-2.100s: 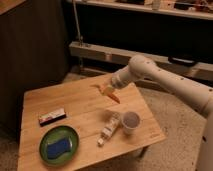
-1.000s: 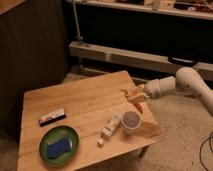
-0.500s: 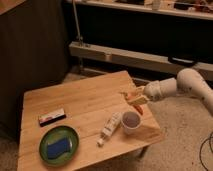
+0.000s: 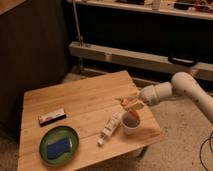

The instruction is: Place the pepper in the ceramic cup

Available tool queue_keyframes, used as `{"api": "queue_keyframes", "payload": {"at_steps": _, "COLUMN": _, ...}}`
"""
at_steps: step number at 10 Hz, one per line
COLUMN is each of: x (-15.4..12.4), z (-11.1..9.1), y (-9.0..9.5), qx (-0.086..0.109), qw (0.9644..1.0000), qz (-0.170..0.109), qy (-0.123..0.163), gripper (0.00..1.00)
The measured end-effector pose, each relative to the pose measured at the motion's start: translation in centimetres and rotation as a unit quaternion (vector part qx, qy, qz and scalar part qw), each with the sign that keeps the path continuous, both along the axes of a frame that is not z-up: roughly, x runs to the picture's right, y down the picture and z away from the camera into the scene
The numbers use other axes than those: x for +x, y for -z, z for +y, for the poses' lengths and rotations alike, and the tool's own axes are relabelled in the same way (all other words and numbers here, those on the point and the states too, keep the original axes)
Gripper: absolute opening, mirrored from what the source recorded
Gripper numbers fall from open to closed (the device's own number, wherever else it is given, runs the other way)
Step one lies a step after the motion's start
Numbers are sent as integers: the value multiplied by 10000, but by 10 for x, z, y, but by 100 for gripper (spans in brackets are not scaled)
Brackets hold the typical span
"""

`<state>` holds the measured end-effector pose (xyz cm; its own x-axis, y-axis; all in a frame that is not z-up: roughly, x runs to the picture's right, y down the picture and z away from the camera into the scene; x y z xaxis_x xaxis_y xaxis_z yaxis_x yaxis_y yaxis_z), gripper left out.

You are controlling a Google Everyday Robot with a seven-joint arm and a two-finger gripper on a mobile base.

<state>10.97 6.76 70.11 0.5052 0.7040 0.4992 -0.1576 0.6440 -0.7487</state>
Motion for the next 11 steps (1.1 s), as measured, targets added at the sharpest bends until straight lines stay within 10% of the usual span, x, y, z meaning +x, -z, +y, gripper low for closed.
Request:
{"api": "queue_keyframes", "payload": {"at_steps": 7, "x": -7, "z": 15, "y": -7, "qx": -139, "qw": 9994, "qz": -284, "qy": 140, "gripper": 77}}
{"api": "queue_keyframes", "payload": {"at_steps": 11, "x": -6, "z": 14, "y": -6, "qx": -182, "qw": 9977, "qz": -645, "qy": 58, "gripper": 80}}
